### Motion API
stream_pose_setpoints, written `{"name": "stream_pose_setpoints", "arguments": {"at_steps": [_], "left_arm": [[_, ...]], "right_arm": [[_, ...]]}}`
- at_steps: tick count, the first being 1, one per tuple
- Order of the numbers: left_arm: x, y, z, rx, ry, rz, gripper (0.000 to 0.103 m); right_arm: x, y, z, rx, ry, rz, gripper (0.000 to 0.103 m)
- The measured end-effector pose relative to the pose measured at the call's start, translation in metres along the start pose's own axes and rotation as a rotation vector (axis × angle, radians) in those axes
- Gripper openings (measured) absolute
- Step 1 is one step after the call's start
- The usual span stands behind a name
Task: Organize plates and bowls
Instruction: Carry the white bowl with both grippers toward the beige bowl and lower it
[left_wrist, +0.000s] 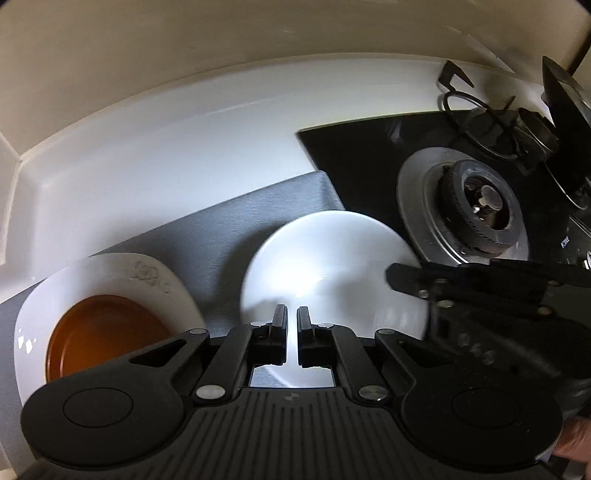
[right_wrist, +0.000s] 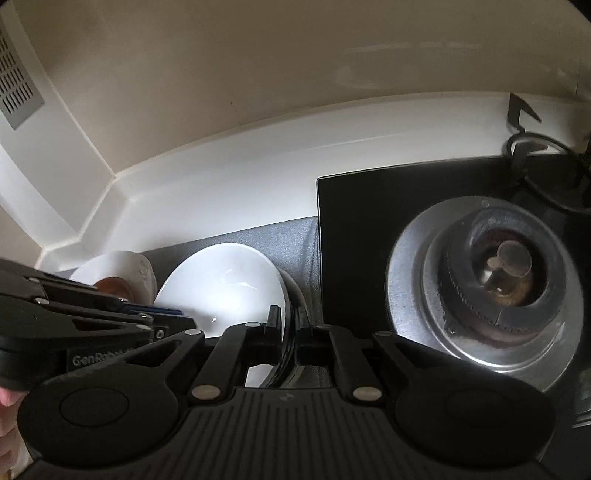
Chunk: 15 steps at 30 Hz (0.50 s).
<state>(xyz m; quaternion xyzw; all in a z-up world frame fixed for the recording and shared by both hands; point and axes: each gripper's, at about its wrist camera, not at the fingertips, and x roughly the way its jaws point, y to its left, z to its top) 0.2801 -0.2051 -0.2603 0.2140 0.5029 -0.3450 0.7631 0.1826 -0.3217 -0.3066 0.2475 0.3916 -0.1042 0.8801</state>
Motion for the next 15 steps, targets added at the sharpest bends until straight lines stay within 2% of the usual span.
{"name": "stream_pose_setpoints", "arguments": {"at_steps": [2, 5, 6, 7, 8, 10, 13, 15], "left_arm": [[-0.003, 0.005, -0.001, 0.009, -0.016, -0.009, 0.006], [-0.015, 0.010, -0.004, 0.034, -0.089, 0.008, 0.008], [-0.018, 0.013, -0.005, 0.037, -0.111, -0.004, 0.010], [-0.019, 0.016, -0.006, 0.037, -0.115, -0.022, 0.018], [-0.017, 0.019, -0.005, 0.029, -0.106, -0.028, 0.030], [-0.010, 0.024, -0.005, -0.001, -0.089, -0.022, 0.043], [0.004, 0.030, -0.002, -0.049, -0.033, -0.034, 0.043], [0.015, 0.033, -0.002, -0.083, -0.002, -0.030, 0.043]], "right_arm": [[0.000, 0.000, 0.000, 0.000, -0.002, 0.003, 0.006], [-0.002, -0.003, -0.001, 0.016, -0.001, 0.021, 0.010], [-0.005, -0.002, -0.003, 0.004, -0.010, 0.022, 0.013], [-0.008, -0.002, -0.005, -0.002, -0.020, 0.016, 0.015], [-0.010, -0.004, -0.007, 0.002, -0.024, 0.014, 0.018], [-0.014, -0.008, -0.011, 0.034, -0.034, 0.026, 0.018], [-0.017, -0.013, -0.015, 0.071, -0.038, 0.015, 0.021], [-0.020, -0.017, -0.018, 0.111, -0.045, 0.031, 0.036]]}}
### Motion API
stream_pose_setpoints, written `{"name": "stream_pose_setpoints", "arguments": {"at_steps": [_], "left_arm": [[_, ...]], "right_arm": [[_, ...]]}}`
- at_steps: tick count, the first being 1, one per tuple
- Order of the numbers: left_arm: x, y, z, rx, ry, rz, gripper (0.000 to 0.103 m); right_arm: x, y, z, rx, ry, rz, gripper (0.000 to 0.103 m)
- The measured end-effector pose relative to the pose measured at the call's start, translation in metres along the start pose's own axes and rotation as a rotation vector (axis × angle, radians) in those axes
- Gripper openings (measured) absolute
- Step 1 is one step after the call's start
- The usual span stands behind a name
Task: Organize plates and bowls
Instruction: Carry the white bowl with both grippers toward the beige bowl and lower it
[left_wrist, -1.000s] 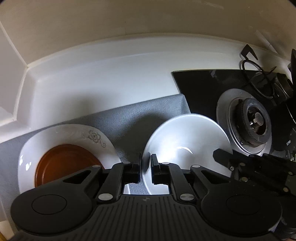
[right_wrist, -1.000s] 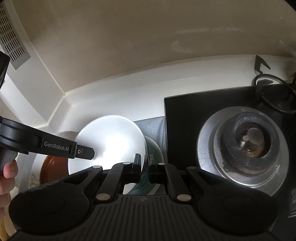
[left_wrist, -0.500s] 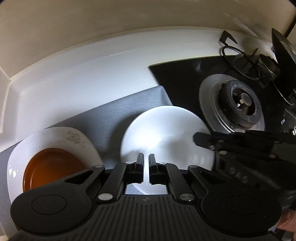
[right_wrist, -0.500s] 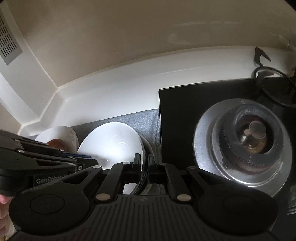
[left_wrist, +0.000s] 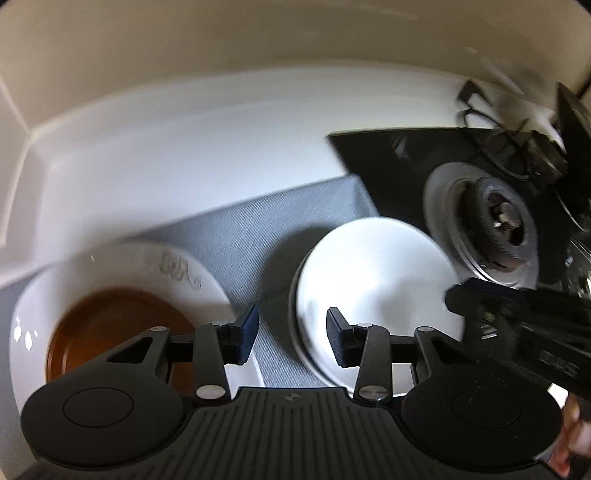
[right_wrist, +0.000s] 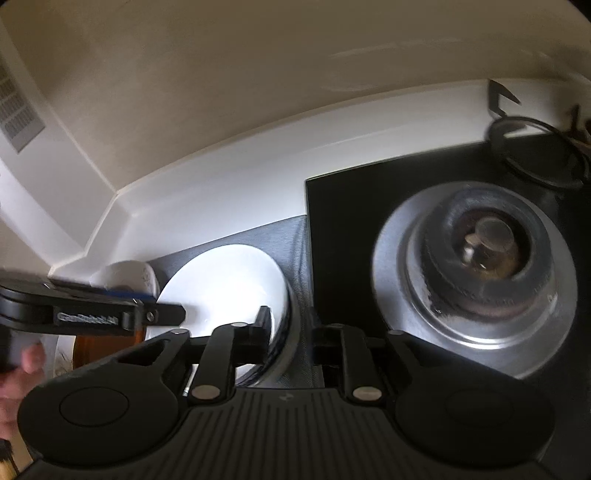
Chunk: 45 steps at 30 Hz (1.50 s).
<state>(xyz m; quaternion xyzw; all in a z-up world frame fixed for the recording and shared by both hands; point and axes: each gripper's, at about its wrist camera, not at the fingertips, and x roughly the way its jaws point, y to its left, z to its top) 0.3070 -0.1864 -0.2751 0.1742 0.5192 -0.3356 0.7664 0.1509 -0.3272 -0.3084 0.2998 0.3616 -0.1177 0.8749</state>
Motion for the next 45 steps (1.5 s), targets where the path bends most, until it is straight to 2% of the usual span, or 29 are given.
{"name": "stream_pose_setpoints", "arguments": {"at_steps": [2, 3, 4, 5, 7, 9, 12, 15, 18, 21, 25, 27, 29, 36, 42, 45], "left_arm": [[0.009, 0.002, -0.001, -0.036, 0.031, -0.031, 0.041], [0.015, 0.003, -0.002, -0.052, 0.048, -0.049, 0.040], [0.019, 0.003, -0.004, -0.059, 0.062, -0.071, 0.032], [0.023, 0.003, -0.005, -0.054, 0.070, -0.088, 0.029], [0.025, 0.000, -0.009, -0.037, 0.059, -0.077, 0.028], [0.025, 0.001, -0.011, -0.058, 0.066, -0.086, 0.028], [0.021, 0.006, -0.021, -0.115, 0.123, -0.134, 0.028], [0.017, 0.004, -0.035, -0.089, 0.110, -0.140, 0.028], [0.022, 0.001, -0.033, -0.091, 0.109, -0.137, 0.031], [0.032, 0.000, -0.030, -0.128, 0.120, -0.146, 0.038], [0.029, -0.004, -0.032, -0.136, 0.120, -0.126, 0.036], [0.026, -0.004, -0.034, -0.162, 0.146, -0.125, 0.033], [0.020, -0.006, -0.038, -0.177, 0.158, -0.115, 0.032], [-0.015, -0.004, -0.044, -0.217, 0.123, -0.095, 0.032], [-0.064, 0.020, -0.055, -0.297, 0.122, -0.086, 0.033], [-0.092, 0.048, -0.071, -0.357, 0.094, -0.065, 0.033]], "right_arm": [[0.002, -0.003, -0.004, 0.025, 0.017, 0.029, 0.043], [0.004, -0.003, -0.006, 0.026, 0.025, 0.030, 0.044], [0.007, -0.002, -0.007, 0.022, 0.032, 0.022, 0.044], [0.009, 0.000, -0.007, 0.019, 0.039, 0.015, 0.044], [0.014, 0.000, -0.008, 0.037, 0.046, 0.036, 0.044], [0.016, 0.001, -0.009, 0.043, 0.056, 0.039, 0.038], [0.010, 0.004, -0.010, 0.024, 0.079, 0.008, 0.029], [0.005, 0.002, -0.014, 0.024, 0.101, 0.033, 0.027], [0.011, 0.004, -0.015, -0.003, 0.119, 0.020, 0.030], [0.023, 0.004, -0.017, -0.003, 0.136, 0.020, 0.031], [0.024, 0.002, -0.018, 0.005, 0.137, 0.020, 0.029], [0.021, 0.000, -0.020, 0.019, 0.143, 0.018, 0.025], [0.017, 0.002, -0.022, -0.002, 0.152, 0.022, 0.025], [-0.009, 0.018, -0.019, -0.009, 0.134, 0.053, 0.025], [-0.028, 0.066, -0.010, -0.116, 0.118, 0.085, 0.025], [-0.028, 0.097, -0.005, -0.141, 0.135, 0.146, 0.025]]}}
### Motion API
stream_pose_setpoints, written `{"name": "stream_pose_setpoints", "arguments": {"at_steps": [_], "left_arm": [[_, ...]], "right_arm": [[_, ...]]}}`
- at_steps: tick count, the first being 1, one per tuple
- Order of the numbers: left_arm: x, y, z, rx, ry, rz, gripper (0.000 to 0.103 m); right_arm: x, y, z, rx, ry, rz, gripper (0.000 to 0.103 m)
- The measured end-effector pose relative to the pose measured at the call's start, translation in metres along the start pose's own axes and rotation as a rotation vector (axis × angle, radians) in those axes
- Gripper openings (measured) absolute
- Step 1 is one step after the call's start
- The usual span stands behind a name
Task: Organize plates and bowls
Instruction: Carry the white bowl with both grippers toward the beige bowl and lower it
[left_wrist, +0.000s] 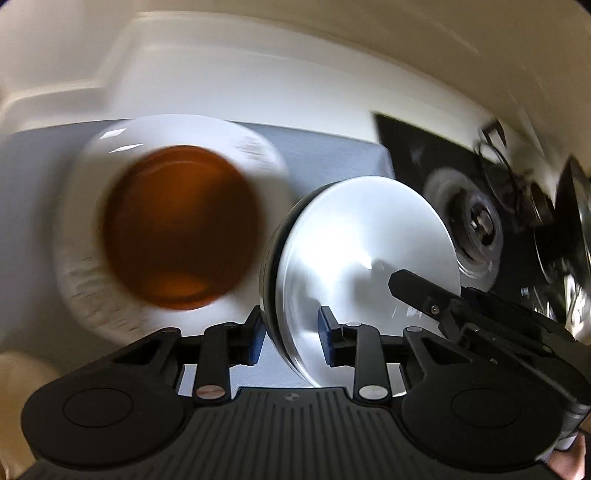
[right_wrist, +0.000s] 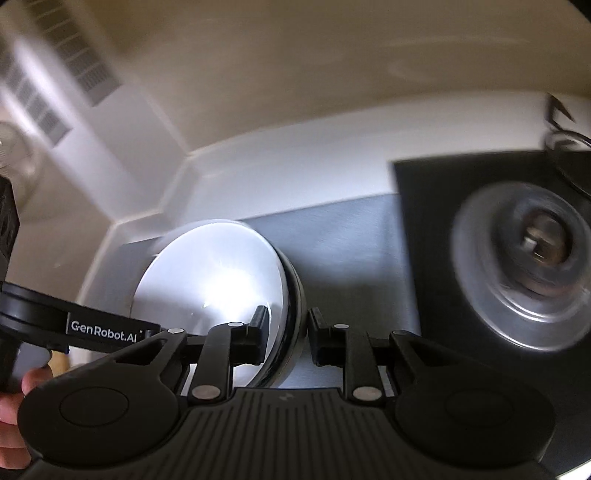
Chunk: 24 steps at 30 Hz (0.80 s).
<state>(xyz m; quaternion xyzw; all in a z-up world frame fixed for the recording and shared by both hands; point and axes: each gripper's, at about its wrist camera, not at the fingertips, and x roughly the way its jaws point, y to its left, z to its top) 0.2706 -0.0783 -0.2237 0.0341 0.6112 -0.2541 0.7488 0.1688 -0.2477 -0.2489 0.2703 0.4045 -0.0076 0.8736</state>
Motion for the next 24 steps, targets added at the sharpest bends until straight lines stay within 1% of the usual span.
{"name": "stream_pose_setpoints", "arguments": {"at_steps": [2, 6, 12, 15, 18, 22, 24], "left_arm": [[-0.020, 0.023, -0.008, -0.034, -0.027, 0.028, 0.033], [-0.056, 0.073, -0.031, -0.135, -0.072, 0.087, 0.033], [-0.096, 0.147, -0.078, -0.293, -0.099, 0.140, 0.033], [-0.107, 0.178, -0.100, -0.360, -0.093, 0.159, 0.033], [-0.111, 0.199, -0.116, -0.398, -0.085, 0.170, 0.032], [-0.107, 0.218, -0.127, -0.420, -0.065, 0.135, 0.031], [-0.104, 0.225, -0.130, -0.411, -0.055, 0.114, 0.031]], "right_arm": [[0.007, 0.023, 0.004, -0.032, 0.025, 0.050, 0.025], [0.026, 0.078, 0.004, -0.103, 0.093, 0.154, 0.025], [0.055, 0.165, -0.014, -0.263, 0.204, 0.257, 0.025], [0.066, 0.201, -0.029, -0.334, 0.253, 0.282, 0.025], [0.071, 0.223, -0.046, -0.366, 0.299, 0.297, 0.025], [0.075, 0.239, -0.062, -0.378, 0.334, 0.281, 0.025], [0.077, 0.243, -0.069, -0.388, 0.337, 0.258, 0.025]]}}
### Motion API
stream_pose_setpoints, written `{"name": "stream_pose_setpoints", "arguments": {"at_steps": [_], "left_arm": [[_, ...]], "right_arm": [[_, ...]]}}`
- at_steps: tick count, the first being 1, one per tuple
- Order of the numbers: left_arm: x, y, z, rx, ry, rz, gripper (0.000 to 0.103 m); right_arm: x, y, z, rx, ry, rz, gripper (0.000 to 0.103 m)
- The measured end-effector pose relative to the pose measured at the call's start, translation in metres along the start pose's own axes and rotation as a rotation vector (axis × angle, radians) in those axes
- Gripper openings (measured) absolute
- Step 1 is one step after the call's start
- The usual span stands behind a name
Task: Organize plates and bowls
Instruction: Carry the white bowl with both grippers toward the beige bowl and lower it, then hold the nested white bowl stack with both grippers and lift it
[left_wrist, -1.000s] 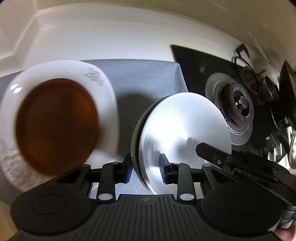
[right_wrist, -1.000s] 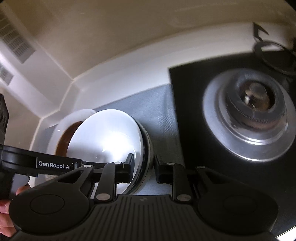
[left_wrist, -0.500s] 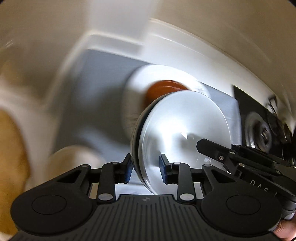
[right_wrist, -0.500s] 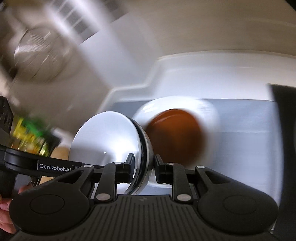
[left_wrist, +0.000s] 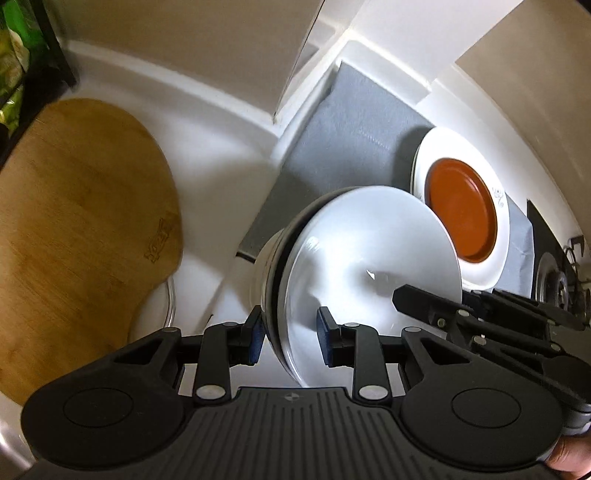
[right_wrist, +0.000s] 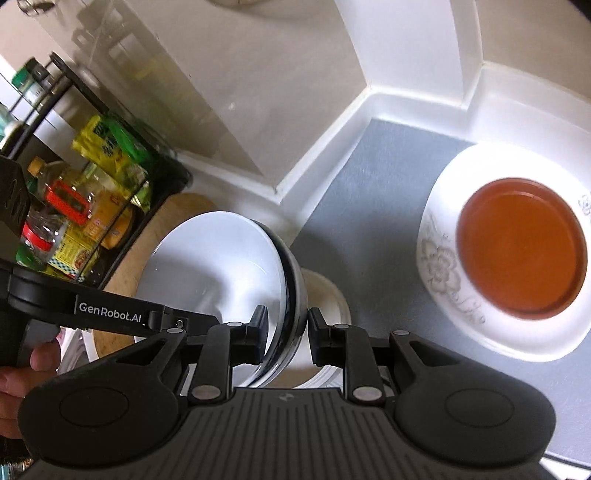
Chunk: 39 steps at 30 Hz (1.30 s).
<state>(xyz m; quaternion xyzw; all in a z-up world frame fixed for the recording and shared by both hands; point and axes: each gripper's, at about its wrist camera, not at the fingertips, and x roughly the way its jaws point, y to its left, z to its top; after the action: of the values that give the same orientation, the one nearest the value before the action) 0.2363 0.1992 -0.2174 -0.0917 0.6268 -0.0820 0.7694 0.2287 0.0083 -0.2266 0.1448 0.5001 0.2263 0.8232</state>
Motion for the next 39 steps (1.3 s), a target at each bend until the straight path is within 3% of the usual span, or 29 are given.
{"name": "stream_pose_setpoints", "arguments": {"at_steps": [8, 17, 23, 26, 32, 39], "left_arm": [[0.024, 0.015, 0.000, 0.062, 0.052, -0.079, 0.032], [0.031, 0.035, 0.001, 0.118, 0.068, -0.135, 0.033], [0.029, 0.050, 0.001, 0.094, 0.071, -0.201, 0.032], [0.022, 0.058, 0.003, 0.084, 0.045, -0.247, 0.030], [0.019, 0.062, 0.013, 0.083, -0.006, -0.262, 0.012], [0.026, 0.067, 0.021, 0.094, 0.004, -0.270, 0.013]], "right_arm": [[0.024, 0.006, -0.003, 0.038, 0.033, -0.132, 0.024], [0.038, 0.011, -0.007, 0.053, 0.035, -0.188, 0.019], [0.034, 0.006, -0.011, 0.097, 0.039, -0.173, 0.019], [0.029, 0.010, -0.014, 0.056, 0.041, -0.196, 0.019], [0.014, 0.003, -0.013, 0.113, -0.008, -0.179, 0.027], [0.011, 0.003, -0.013, 0.125, -0.015, -0.172, 0.027]]}}
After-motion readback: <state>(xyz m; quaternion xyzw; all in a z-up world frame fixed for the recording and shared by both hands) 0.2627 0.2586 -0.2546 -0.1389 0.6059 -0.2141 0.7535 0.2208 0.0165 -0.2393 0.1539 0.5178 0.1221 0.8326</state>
